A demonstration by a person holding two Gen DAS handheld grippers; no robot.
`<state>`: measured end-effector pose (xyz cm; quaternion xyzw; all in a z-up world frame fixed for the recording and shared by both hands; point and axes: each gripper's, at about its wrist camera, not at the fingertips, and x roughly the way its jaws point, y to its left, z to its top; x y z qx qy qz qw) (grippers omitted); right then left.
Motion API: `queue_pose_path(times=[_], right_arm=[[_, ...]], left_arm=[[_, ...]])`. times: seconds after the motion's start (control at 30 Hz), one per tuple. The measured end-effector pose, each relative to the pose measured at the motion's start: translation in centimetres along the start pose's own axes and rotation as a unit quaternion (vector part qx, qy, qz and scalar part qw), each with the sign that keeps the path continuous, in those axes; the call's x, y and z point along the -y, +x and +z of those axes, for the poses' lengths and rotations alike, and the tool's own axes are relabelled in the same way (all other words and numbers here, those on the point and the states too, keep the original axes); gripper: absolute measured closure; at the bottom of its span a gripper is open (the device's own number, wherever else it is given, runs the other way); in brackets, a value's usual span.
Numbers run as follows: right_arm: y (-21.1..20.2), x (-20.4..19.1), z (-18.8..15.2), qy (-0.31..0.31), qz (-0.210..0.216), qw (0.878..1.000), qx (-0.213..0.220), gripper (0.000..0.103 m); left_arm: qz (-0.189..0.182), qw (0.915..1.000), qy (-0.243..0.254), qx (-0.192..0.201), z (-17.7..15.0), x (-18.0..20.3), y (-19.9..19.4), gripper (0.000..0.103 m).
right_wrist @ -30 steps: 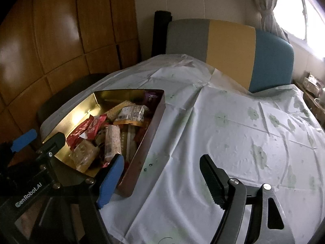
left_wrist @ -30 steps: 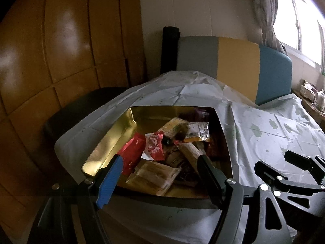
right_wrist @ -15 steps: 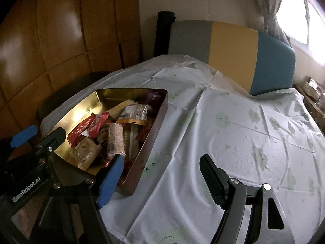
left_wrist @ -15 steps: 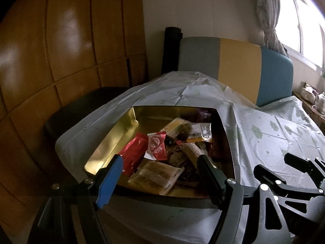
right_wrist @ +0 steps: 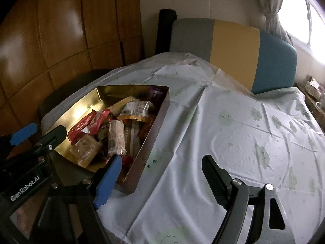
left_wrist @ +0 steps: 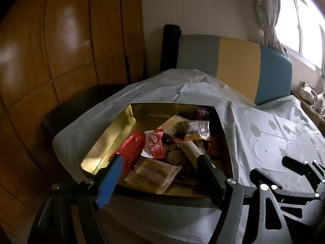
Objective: Organize snacks
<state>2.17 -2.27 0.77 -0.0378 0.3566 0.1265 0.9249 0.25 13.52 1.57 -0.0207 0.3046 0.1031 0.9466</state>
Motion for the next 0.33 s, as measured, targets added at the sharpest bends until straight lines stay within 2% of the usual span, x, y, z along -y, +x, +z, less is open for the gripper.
queue_pose_path(times=[0.1, 0.33], right_arm=[[0.1, 0.1, -0.2, 0.0, 0.0, 1.0, -0.002, 0.021], [0.3, 1.9, -0.2, 0.023, -0.004, 1.0, -0.008, 0.021]], left_arm=[[0.003, 0.9999, -0.003, 0.01, 0.0, -0.1, 0.0, 0.037], [0.002, 0.9999, -0.004, 0.01, 0.1, -0.2, 0.2, 0.042]])
